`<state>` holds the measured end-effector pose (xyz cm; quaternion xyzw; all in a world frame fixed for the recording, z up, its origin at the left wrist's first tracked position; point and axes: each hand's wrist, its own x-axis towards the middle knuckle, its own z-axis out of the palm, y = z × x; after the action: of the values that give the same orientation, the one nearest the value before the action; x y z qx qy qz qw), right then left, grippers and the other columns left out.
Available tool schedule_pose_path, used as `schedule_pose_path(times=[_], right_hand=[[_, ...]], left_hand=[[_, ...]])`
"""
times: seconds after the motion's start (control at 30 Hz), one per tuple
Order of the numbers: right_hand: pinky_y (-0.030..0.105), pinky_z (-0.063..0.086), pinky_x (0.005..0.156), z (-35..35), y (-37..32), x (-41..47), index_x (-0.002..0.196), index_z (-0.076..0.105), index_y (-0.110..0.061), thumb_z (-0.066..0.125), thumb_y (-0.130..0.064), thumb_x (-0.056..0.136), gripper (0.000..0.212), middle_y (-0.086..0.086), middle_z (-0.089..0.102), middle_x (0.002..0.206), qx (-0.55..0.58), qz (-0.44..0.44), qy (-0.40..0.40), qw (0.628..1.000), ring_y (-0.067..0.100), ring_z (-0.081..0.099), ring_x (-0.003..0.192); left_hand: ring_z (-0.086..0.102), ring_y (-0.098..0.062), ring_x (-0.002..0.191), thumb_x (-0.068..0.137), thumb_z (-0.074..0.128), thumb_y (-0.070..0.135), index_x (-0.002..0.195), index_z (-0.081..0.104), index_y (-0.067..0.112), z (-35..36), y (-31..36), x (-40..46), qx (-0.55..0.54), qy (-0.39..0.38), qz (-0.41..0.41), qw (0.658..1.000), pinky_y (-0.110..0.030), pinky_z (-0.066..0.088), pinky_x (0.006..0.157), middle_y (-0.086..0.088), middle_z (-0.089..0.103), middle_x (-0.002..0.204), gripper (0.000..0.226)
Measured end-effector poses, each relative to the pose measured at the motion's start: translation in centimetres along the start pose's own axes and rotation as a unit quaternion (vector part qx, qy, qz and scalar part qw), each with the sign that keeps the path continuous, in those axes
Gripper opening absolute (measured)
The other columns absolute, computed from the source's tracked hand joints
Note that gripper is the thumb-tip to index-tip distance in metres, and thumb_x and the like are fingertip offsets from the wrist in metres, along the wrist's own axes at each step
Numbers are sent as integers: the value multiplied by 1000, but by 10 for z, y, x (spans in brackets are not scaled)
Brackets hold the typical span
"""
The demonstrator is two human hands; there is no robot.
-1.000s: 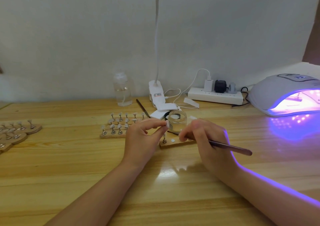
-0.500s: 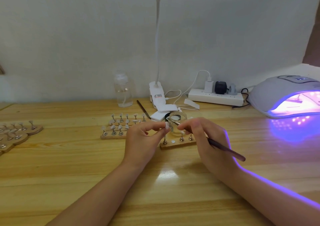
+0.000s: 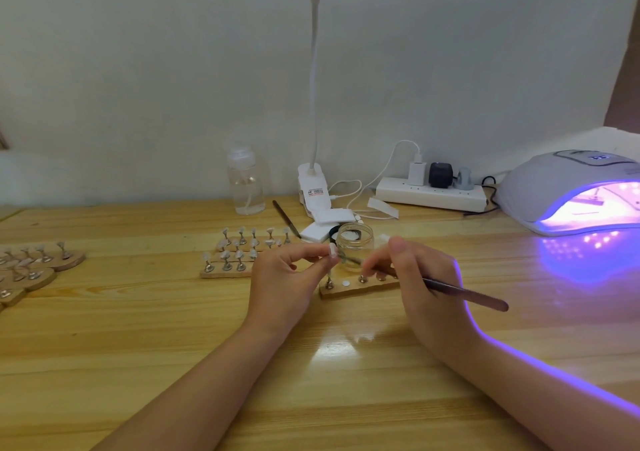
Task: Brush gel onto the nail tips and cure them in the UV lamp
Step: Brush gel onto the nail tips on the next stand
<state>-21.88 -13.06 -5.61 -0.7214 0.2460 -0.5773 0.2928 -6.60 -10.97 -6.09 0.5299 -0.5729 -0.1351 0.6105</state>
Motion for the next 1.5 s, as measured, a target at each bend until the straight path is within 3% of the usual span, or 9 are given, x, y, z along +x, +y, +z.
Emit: schedule_pose_path(times=[0.13, 0.27, 0.4, 0.67, 0.83, 0.97, 1.13, 1.37, 1.5], right_hand=[[29, 50, 70, 0, 0, 2, 76, 67, -19, 36, -39, 88, 39, -5, 66, 73, -37, -6, -11, 999, 9, 62, 74], [23, 50, 61, 1, -1, -1, 69, 66, -24, 35, -41, 87, 40, -2, 67, 65, 12, 19, -20, 1000, 7, 61, 61], [12, 43, 64, -1, 0, 1, 74, 63, -23, 32, -35, 88, 36, -6, 65, 71, -30, -20, 10, 999, 3, 59, 69], [12, 45, 65, -4, 1, 4, 77, 62, -24, 31, -39, 85, 35, -8, 64, 76, -28, 8, 45, 999, 2, 58, 71], [19, 48, 67, -3, 1, 6, 79, 62, -22, 33, -36, 87, 33, -8, 64, 78, -32, 21, 53, 998, 4, 58, 70], [20, 49, 67, -4, 1, 6, 78, 62, -23, 36, -27, 89, 29, -8, 64, 78, -27, 32, 55, 998, 3, 58, 70], [19, 48, 66, -4, 2, 8, 78, 62, -23, 36, -36, 87, 30, -7, 64, 77, -26, 34, 57, 997, 5, 57, 70], [15, 45, 65, -4, 4, 7, 77, 62, -25, 32, -43, 82, 36, -10, 63, 75, -16, 36, 62, 997, 5, 57, 71], [14, 45, 64, -3, 5, 8, 76, 62, -25, 32, -43, 82, 36, -12, 63, 74, -14, 36, 61, 997, 5, 56, 70]], left_hand=[[58, 10, 67, 66, 77, 15, 67, 67, 39, 1, 0, 1, 2, 2, -2, 1000, -9, 39, 60, 27, 66, 67, 26], [56, 11, 67, 67, 76, 16, 65, 66, 41, 0, 1, 0, 8, 3, -1, 1000, -10, 37, 60, 29, 65, 67, 27], [56, 9, 73, 70, 75, 16, 65, 64, 42, -1, 4, 0, 17, -10, -1, 1000, -19, 40, 68, 32, 64, 71, 29], [57, 6, 83, 72, 75, 15, 65, 63, 35, 1, 6, 1, 36, -74, 11, 997, -1, 32, 73, 15, 67, 77, 24], [57, 1, 86, 70, 75, 10, 66, 64, 31, 2, 5, 2, 41, -109, 41, 992, -6, 34, 80, 13, 65, 78, 23], [59, -8, 85, 71, 75, 10, 66, 64, 30, 3, 5, 2, 48, -116, 32, 992, -21, 41, 86, 11, 65, 76, 23], [57, 9, 81, 71, 77, 15, 83, 57, 35, 5, 4, 3, 66, -101, 1, 993, 2, 31, 81, 16, 65, 71, 30], [56, 10, 86, 69, 78, 21, 87, 51, 39, 7, 0, 2, 92, -120, -20, 988, 6, 24, 75, 24, 65, 67, 37], [58, 4, 88, 70, 78, 22, 87, 51, 40, 7, -2, 2, 96, -123, -21, 988, -8, 37, 80, 18, 66, 69, 37]])
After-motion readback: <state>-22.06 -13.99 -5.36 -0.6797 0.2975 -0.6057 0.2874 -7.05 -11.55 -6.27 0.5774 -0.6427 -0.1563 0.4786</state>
